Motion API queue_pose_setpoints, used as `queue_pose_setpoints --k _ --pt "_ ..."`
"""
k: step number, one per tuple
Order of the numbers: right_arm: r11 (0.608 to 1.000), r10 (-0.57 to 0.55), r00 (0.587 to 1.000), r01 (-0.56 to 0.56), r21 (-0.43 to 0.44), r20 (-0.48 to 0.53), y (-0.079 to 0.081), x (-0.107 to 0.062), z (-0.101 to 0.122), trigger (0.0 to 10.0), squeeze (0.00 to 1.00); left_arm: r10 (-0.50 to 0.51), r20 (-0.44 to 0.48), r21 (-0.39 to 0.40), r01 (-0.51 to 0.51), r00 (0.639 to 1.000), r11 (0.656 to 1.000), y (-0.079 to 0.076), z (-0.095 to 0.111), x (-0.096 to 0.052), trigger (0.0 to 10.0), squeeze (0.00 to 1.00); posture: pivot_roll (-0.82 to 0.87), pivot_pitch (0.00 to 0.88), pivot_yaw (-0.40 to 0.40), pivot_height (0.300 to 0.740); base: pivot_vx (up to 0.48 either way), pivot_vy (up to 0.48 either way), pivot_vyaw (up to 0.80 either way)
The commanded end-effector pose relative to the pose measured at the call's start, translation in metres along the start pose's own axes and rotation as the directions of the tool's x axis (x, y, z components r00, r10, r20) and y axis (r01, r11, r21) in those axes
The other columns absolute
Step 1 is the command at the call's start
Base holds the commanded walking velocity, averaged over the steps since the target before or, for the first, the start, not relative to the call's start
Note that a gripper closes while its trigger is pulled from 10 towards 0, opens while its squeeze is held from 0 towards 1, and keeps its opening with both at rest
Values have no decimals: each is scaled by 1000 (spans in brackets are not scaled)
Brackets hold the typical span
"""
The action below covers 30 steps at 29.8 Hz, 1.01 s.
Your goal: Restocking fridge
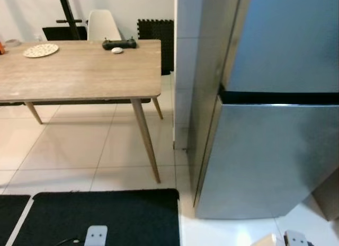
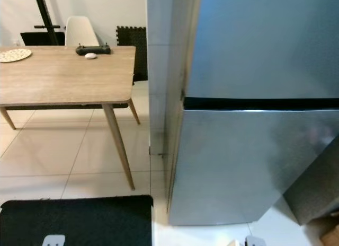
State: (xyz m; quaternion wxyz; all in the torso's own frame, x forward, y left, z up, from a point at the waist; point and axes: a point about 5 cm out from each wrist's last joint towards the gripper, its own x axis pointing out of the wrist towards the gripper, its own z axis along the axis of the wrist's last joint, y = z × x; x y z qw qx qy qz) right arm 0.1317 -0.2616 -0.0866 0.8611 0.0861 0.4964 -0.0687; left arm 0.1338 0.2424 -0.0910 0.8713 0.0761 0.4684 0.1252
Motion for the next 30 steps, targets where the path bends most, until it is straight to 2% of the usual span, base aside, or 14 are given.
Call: queue_pose_setpoints --k 1,3,5,7,13,16,19,21,23,25,26,27,29,30 --pt "1000 -3 1000 3 -2 -5 0 0 -2 10000 0 17 53 -37 -15 998 999 4 14 3 10000 0 -72 0 -31 740 0 0 0" --pt "1000 -3 1000 3 -2 -6 0 0 -2 10000 0 21 75 -49 -18 997 999 5 20 4 10000 0 -72 0 -31 740 0 0 0" --pt "1000 -3 1000 3 -4 -6 0 0 -2 10000 0 46 142 -91 -33 989 995 11 42 7 10000 0 -72 0 -31 740 0 0 0" --pt "1000 -3 1000 3 -4 -6 0 0 -2 10000 0 46 142 -91 -33 989 995 11 41 7 10000 0 -72 0 -31 740 0 0 0" --pt "1000 -4 1000 4 -3 -8 0 -1 -4 10000 0 23 268 -76 -2 963 997 16 85 10 10000 0 -77 0 -26 740 0 -234 0" --pt "1000 -4 1000 4 -1 -8 0 -1 -5 10000 0 19 326 -90 11 945 996 18 104 10 10000 0 -79 0 -23 740 0 -472 0" --pt "1000 -5 1000 5 0 -13 0 -1 -7 10000 0 -48 435 -109 105 899 989 15 135 7 10000 0 -79 0 -23 740 0 -312 0" --pt "1000 -5 1000 5 0 -15 0 -1 -8 10000 0 -64 457 -120 132 887 984 14 141 7 10000 0 -80 0 -23 740 0 0 0" --pt "1000 -5 1000 5 -1 -18 -1 -1 -9 10000 0 -142 572 -114 249 808 962 12 172 0 10000 0 -80 0 -23 740 0 0 0" --pt "1000 -5 1000 5 -1 -18 -1 -2 -9 10000 0 -176 623 -96 298 762 950 11 186 -5 10000 0 -80 0 -23 740 0 0 0" --pt "1000 -8 1000 7 -1 -21 -2 -2 -10 10000 0 -216 691 -31 326 690 945 12 210 -13 10000 0 -80 0 -22 740 0 0 0" --pt "1000 -8 1000 7 -1 -21 -2 -2 -10 10000 0 -216 691 -31 326 690 945 12 210 -13 10000 0 -80 0 -22 740 0 0 0" --pt "1000 -9 1000 9 -1 -23 -2 -2 -11 10000 0 -234 719 4 332 654 943 13 221 -17 10000 0 -81 0 -22 740 0 0 0" --pt "1000 -9 1000 9 0 -25 -2 -2 -12 10000 0 -279 781 57 381 559 923 16 246 -29 10000 0 -81 0 -22 740 0 0 0"
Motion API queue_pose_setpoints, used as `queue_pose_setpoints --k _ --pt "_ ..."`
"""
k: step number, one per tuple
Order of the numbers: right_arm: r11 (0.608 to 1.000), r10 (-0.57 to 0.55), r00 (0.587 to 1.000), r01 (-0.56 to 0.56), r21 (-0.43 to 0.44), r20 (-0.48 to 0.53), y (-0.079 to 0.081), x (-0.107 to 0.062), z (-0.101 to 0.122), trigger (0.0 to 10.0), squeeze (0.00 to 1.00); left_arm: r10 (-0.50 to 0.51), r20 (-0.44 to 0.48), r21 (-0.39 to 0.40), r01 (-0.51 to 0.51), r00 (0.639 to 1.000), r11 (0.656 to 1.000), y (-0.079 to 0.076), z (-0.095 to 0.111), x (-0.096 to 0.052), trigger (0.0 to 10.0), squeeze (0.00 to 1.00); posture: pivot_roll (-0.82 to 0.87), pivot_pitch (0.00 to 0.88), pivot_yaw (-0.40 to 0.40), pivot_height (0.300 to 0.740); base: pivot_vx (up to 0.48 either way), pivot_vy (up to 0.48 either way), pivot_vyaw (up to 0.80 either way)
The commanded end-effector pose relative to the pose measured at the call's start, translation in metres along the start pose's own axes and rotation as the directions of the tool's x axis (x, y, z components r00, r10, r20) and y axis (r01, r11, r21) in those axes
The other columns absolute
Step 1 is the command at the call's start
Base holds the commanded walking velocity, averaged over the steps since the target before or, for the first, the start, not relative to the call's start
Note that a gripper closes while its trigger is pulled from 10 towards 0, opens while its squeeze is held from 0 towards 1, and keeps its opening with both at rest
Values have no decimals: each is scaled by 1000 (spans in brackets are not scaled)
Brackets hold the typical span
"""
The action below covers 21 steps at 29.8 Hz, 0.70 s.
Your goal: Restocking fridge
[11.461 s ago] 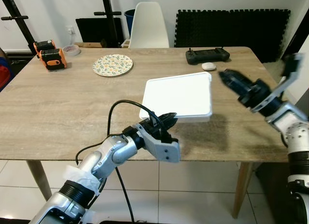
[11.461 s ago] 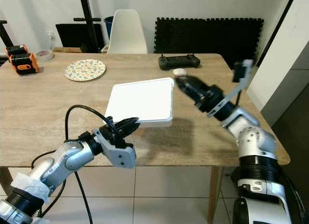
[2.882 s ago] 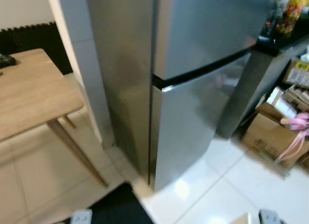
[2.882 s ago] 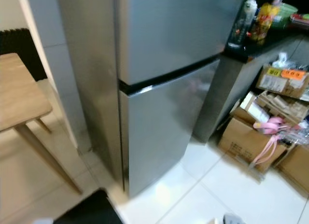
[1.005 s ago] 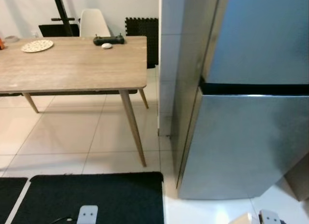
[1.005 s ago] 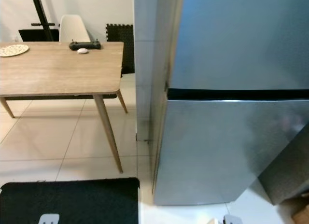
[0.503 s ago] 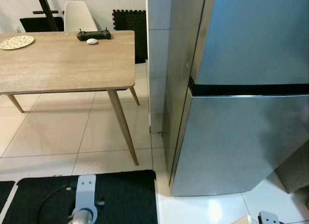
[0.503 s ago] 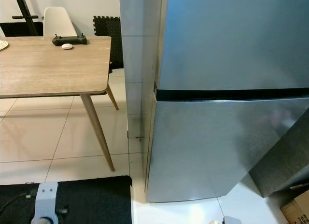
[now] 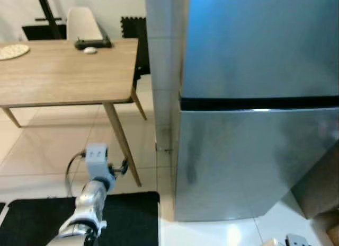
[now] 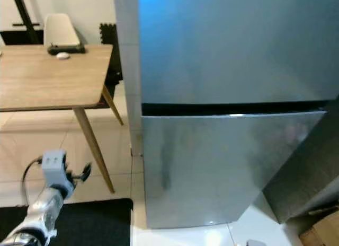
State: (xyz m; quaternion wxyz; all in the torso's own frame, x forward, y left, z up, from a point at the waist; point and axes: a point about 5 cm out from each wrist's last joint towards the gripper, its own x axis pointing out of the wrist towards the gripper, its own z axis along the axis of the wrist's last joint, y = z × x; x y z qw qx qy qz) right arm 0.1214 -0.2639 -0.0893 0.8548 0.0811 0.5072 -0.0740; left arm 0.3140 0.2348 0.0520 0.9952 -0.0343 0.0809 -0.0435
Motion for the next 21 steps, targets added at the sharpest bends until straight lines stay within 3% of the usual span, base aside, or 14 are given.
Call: queue_pose_setpoints --k 1,2,3,4,5,7,8,11,16,19,20,21 --pt "1000 11 1000 -11 4 -3 3 0 -4 10000 0 -157 175 6 158 972 987 4 49 12 10000 31 -80 0 -22 740 0 0 0" --pt "1000 11 1000 -11 4 -3 3 0 -4 10000 0 -157 175 6 158 972 987 4 49 12 10000 31 -80 0 -22 740 0 0 0" --pt "1000 12 1000 -12 3 -6 3 0 -5 10000 0 -216 214 4 220 953 975 2 61 14 10000 557 -80 0 -22 740 0 0 0" --pt "1000 13 1000 -13 1 -12 3 0 -8 10000 0 -343 268 12 353 900 936 -4 83 17 10000 1000 -78 0 -21 740 0 0 0" --pt "1000 13 1000 -13 1 -12 3 0 -8 10000 0 -343 268 12 353 900 936 -4 83 17 10000 1000 -78 0 -21 740 0 0 0" --pt "1000 18 1000 -18 -2 -18 4 -1 -10 10000 0 -477 298 28 492 827 870 -8 101 17 10000 1000 -80 0 -18 740 0 0 0" --pt "1000 18 1000 -18 -2 -18 4 -1 -10 10000 0 -477 298 28 492 827 870 -8 101 17 10000 1000 -80 0 -18 740 0 0 0" --pt "1000 22 1000 -23 -4 -22 4 -1 -13 10000 0 -579 277 36 594 767 804 -7 109 16 10000 1000 -84 0 -15 740 0 0 0" --pt "1000 19 999 -19 0 -34 1 -3 -20 10000 0 -643 149 99 635 752 766 1 110 15 10000 1000 -96 22 -2 740 0 0 0" --pt "1000 15 999 -15 5 -38 1 -4 -22 10000 0 -653 -4 164 645 757 746 -1 94 13 10000 1000 -96 28 2 740 0 0 0" --pt "1000 16 999 -15 6 -37 1 -4 -23 10000 0 -651 -94 180 656 753 733 -2 81 10 10000 0 -97 30 4 740 0 0 0" --pt "1000 17 999 -17 7 -37 2 -4 -23 10000 0 -651 -157 184 670 742 719 -3 69 7 10000 0 -97 30 4 740 0 0 0"
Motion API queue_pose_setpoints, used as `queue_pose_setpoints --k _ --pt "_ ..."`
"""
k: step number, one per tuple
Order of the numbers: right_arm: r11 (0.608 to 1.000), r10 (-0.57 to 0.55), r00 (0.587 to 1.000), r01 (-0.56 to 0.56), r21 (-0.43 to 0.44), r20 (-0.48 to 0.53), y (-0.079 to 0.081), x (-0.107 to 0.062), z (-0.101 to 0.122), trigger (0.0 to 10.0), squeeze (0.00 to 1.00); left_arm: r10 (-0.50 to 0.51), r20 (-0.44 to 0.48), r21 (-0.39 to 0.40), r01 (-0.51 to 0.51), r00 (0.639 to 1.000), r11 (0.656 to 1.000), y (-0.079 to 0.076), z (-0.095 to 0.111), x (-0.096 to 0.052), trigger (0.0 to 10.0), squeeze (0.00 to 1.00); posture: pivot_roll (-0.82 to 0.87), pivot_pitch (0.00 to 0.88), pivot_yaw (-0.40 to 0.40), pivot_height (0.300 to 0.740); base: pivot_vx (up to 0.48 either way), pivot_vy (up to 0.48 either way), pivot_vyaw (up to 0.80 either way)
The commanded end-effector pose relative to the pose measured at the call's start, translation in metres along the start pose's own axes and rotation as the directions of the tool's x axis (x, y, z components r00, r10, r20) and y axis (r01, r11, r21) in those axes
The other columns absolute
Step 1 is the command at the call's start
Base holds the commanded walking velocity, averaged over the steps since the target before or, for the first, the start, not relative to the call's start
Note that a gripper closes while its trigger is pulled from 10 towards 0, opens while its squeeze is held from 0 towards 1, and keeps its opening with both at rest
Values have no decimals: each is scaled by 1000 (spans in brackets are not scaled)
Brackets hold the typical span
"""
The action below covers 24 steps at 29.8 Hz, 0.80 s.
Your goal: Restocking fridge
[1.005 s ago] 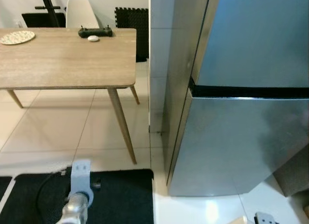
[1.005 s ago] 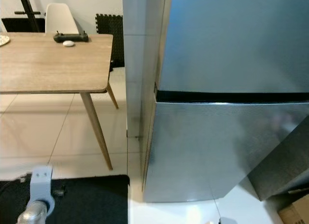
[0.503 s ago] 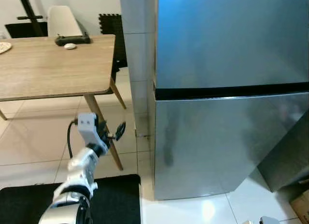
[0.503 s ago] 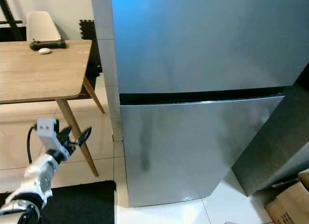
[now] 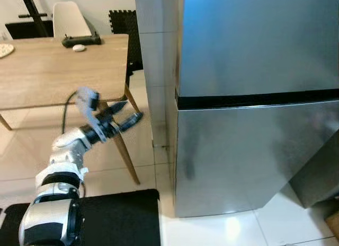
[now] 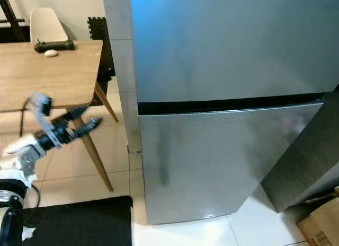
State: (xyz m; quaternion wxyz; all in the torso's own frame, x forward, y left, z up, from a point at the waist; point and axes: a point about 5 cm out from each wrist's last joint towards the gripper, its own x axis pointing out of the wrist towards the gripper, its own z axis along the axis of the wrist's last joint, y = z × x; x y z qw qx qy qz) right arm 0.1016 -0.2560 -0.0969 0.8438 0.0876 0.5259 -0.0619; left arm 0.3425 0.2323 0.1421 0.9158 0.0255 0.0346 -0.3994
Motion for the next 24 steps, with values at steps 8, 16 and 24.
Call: queue_pose_setpoints --k 8,16,24 --pt "1000 0 1000 0 6 8 1 0 0 10000 0 17 -331 5 -16 943 1000 -20 -72 -28 10000 0 -98 29 -3 740 0 0 0" --pt "1000 -5 1000 5 2 15 -2 -1 3 10000 0 233 -190 158 -204 954 966 11 -31 -28 10000 0 -101 40 -6 740 0 0 0" --pt "1000 -6 1000 6 4 -5 -7 -5 -12 10000 0 153 -24 173 -146 988 974 15 8 -4 10000 0 -127 86 -10 740 0 0 0"
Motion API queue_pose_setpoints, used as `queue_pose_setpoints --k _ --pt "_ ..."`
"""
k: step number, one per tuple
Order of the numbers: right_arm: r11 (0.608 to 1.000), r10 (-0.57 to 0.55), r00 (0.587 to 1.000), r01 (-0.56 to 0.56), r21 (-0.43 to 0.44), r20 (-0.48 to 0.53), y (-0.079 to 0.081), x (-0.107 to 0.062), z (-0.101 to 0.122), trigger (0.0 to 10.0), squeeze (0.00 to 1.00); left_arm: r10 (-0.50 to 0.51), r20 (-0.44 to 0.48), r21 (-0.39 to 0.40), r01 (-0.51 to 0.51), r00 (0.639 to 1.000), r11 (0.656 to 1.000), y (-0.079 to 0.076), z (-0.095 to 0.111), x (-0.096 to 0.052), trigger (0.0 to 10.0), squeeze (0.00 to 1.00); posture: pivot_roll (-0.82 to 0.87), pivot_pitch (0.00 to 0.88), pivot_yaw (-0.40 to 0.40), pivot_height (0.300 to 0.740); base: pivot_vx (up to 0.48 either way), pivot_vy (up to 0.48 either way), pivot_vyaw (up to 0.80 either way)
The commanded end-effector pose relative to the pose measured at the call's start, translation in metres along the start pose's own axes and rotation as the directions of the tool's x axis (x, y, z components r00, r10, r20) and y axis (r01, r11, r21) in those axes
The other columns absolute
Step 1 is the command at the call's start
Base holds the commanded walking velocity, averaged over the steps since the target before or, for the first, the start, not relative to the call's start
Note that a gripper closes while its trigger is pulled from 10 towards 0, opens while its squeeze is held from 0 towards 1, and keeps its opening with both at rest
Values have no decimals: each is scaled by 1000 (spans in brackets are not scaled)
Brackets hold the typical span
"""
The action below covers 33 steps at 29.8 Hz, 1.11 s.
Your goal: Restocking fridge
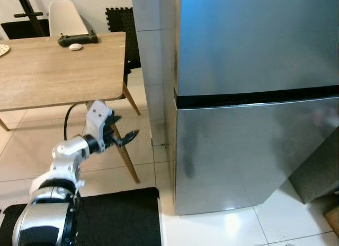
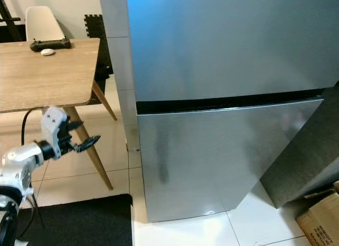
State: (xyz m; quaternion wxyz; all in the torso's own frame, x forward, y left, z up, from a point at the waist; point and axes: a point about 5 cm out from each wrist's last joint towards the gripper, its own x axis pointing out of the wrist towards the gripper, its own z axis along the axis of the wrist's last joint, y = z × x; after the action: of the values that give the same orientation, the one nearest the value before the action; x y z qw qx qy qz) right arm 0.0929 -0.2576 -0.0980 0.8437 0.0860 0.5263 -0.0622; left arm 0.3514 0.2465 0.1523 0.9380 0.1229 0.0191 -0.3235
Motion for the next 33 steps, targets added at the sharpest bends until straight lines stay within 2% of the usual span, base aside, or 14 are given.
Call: queue_pose_setpoints --k 1,4,5,9,12,21,25,30,33 --pt "1000 -12 1000 13 8 -12 -7 -4 -8 10000 0 -40 30 -12 41 999 999 -4 4 5 10000 0 -132 99 -11 740 0 0 0" --pt "1000 -18 1000 18 10 -14 -9 -5 -9 10000 0 -44 28 -4 44 999 999 -4 5 8 10000 0 -132 99 -11 740 0 0 0" --pt "1000 -25 999 25 8 -22 -13 -7 -13 10000 0 -81 17 21 80 997 997 -10 7 15 10000 0 -145 141 -14 740 0 0 0" --pt "999 -36 999 36 0 -35 -23 -13 -21 10000 0 -187 -1 67 186 982 980 -24 15 34 10000 0 -162 165 -14 740 0 0 0" --pt "1000 -26 999 26 -6 -20 -24 -14 -21 10000 0 -251 45 50 249 967 967 -31 29 48 10000 0 -184 186 -19 740 0 0 0" --pt "1000 -11 1000 11 -18 13 -27 -16 -17 10000 0 -333 144 45 330 932 943 -36 61 66 10000 0 -226 217 -17 740 0 0 0" --pt "1000 -12 1000 12 -22 12 -29 -17 -19 10000 0 -353 159 48 350 922 936 -38 67 71 10000 0 -233 221 -18 740 0 0 0" --pt "1000 -9 1000 9 -28 8 -30 -20 -23 10000 0 -443 160 57 440 882 896 -48 75 79 10000 0 -257 237 -17 740 0 0 0" --pt "1000 -7 1000 7 -26 7 -30 -20 -26 10000 0 -461 172 54 459 871 887 -50 79 82 10000 0 -260 240 -16 740 0 0 0"
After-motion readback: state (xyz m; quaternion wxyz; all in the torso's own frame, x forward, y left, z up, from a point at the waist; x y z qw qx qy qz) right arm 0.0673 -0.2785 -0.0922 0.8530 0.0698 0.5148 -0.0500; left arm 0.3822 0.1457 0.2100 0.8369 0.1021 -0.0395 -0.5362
